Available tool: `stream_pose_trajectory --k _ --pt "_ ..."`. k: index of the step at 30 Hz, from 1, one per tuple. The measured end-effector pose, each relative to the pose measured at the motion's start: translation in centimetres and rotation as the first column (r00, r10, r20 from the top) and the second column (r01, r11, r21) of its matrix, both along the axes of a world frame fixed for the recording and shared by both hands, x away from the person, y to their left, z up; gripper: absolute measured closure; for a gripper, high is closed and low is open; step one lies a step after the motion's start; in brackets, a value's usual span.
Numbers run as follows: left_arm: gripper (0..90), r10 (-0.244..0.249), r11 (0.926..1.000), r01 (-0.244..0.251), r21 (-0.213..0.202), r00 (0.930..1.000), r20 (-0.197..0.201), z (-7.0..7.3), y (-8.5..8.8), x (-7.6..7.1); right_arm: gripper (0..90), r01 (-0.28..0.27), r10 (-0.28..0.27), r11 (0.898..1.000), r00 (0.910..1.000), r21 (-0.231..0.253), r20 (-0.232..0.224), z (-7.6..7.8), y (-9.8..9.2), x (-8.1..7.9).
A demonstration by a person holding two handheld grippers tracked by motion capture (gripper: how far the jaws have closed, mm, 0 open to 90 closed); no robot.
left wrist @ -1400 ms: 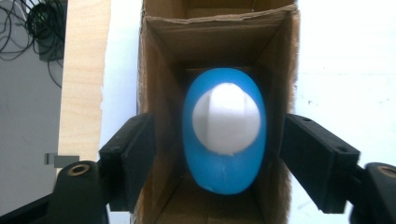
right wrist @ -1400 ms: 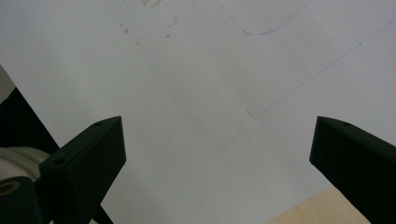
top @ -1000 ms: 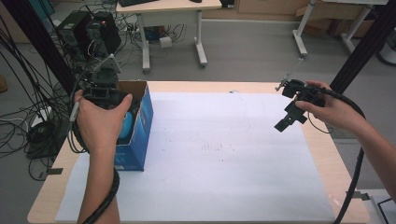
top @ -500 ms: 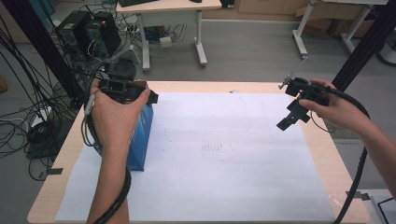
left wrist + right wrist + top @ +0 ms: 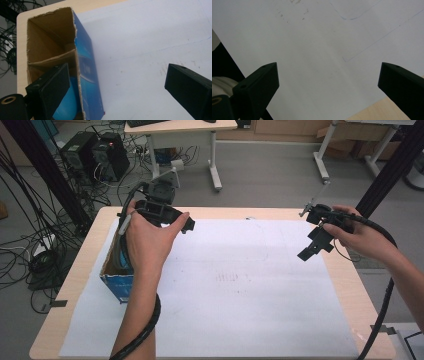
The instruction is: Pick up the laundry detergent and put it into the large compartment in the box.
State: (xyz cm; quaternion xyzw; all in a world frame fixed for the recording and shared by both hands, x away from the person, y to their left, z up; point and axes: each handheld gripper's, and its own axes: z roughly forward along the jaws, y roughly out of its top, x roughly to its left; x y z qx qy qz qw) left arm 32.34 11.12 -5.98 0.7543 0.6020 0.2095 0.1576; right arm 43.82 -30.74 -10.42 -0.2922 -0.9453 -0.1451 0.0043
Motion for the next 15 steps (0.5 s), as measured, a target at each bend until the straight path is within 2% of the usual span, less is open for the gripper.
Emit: stream_pose_trajectory --k 15 --pt "6.4 -0.021 0.9998 0.021 0.005 0.9997 -0.012 -0.39 -0.64 0.41 3.3 -0.010 0.010 1.000 0.9999 -0.004 -0.004 -0.19 0.09 0.31"
